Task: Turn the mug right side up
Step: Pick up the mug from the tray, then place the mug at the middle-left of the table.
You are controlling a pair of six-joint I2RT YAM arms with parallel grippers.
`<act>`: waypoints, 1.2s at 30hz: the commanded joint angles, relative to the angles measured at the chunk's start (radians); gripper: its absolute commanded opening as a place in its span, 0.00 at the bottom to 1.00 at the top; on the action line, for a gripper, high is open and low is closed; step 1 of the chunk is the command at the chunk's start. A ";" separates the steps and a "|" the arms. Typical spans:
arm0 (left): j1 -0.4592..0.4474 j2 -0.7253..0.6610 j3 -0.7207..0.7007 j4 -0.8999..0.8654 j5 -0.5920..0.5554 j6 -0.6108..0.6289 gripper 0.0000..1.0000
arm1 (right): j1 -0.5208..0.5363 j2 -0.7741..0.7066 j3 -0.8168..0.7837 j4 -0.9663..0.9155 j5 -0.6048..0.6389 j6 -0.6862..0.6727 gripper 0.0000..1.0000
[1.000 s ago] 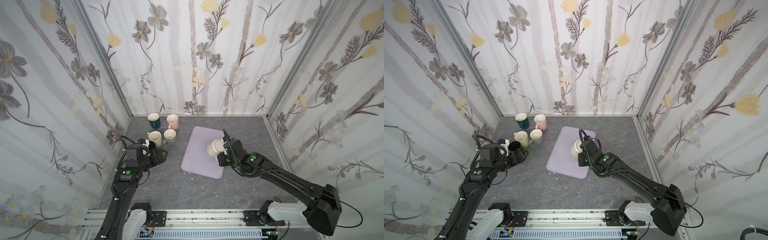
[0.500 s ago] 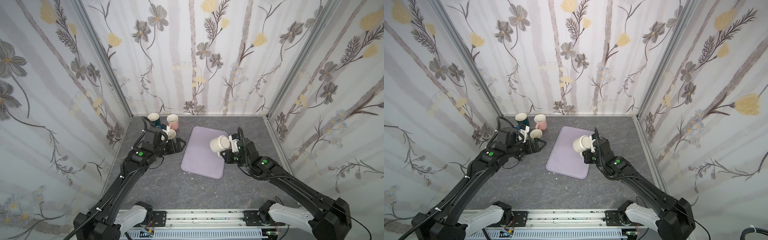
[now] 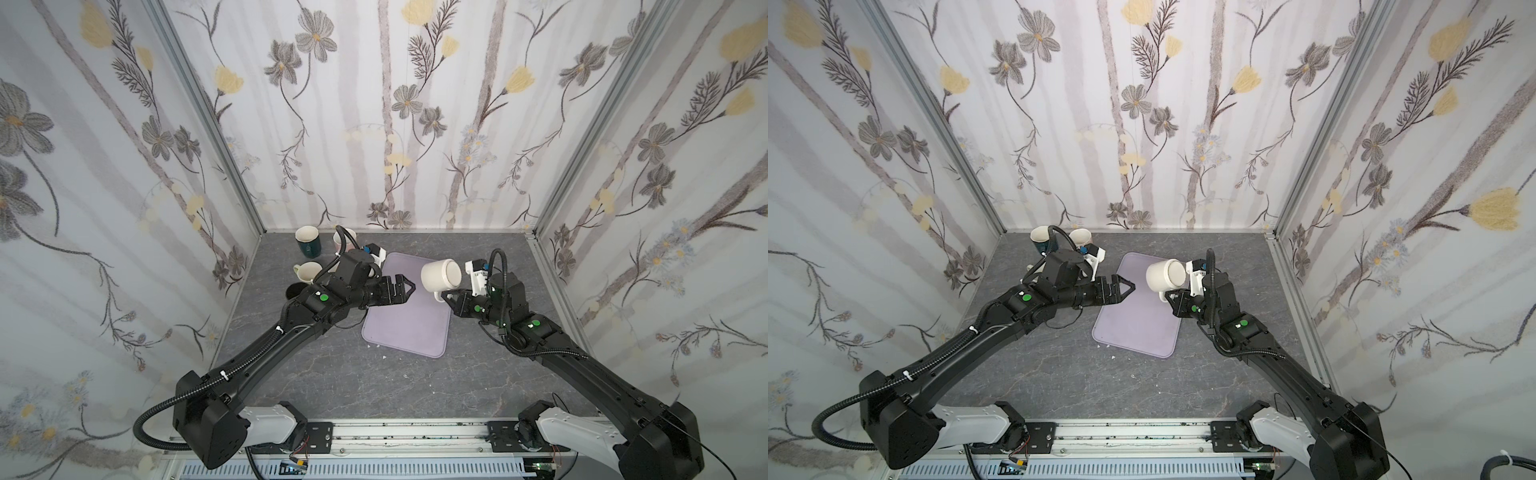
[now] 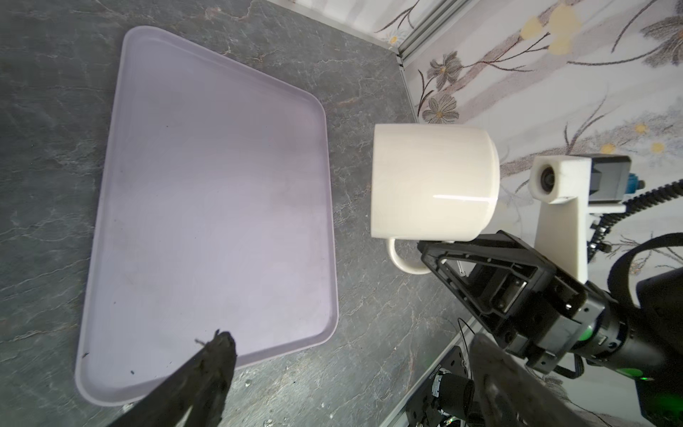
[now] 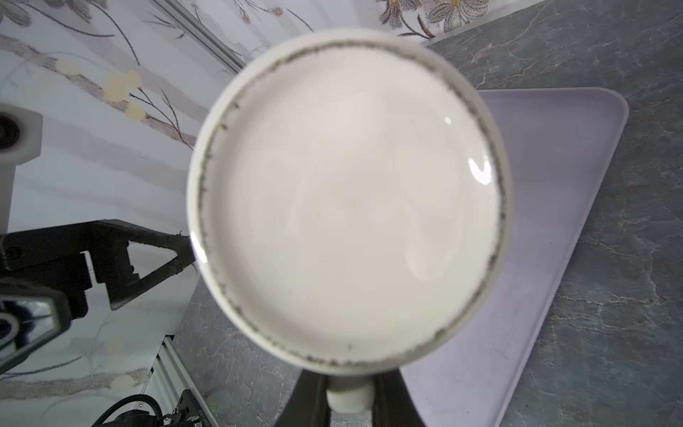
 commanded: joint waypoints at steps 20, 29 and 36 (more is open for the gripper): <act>-0.070 0.044 -0.140 0.656 0.106 -0.112 0.66 | -0.012 -0.130 -0.094 0.413 -0.134 0.112 0.00; -0.071 0.075 -0.157 0.732 0.147 -0.149 0.60 | -0.018 -0.166 -0.137 0.518 -0.128 0.176 0.00; -0.071 0.090 -0.174 0.808 0.185 -0.183 0.56 | -0.026 -0.182 -0.155 0.583 -0.127 0.202 0.00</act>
